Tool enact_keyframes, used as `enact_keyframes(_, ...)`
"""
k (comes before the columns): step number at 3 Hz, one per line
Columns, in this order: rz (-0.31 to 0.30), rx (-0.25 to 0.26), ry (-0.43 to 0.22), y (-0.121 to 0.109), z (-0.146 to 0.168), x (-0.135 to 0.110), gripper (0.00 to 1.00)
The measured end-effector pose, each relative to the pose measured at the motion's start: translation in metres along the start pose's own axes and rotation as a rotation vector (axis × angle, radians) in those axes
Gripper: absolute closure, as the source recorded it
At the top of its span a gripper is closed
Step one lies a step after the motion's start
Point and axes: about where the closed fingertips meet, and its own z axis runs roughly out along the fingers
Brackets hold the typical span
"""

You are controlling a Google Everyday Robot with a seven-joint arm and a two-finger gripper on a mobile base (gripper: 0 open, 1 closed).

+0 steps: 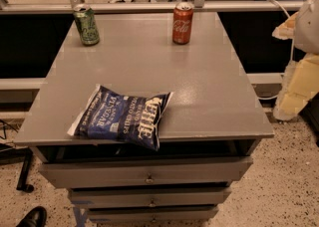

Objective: Move coke can near blue chip bag

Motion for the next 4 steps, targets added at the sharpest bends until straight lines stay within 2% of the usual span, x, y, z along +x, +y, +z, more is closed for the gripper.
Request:
enact_keyframes(1, 0.002, 0.008, -0.004, -0.001, -0.001, 0.000, 0.00)
enact_keyframes(2, 0.036, 0.040, -0.056, -0.018, 0.009, 0.003, 0.00)
enact_keyframes(4, 0.164, 0.233, -0.328, -0.148, 0.053, -0.012, 0.00)
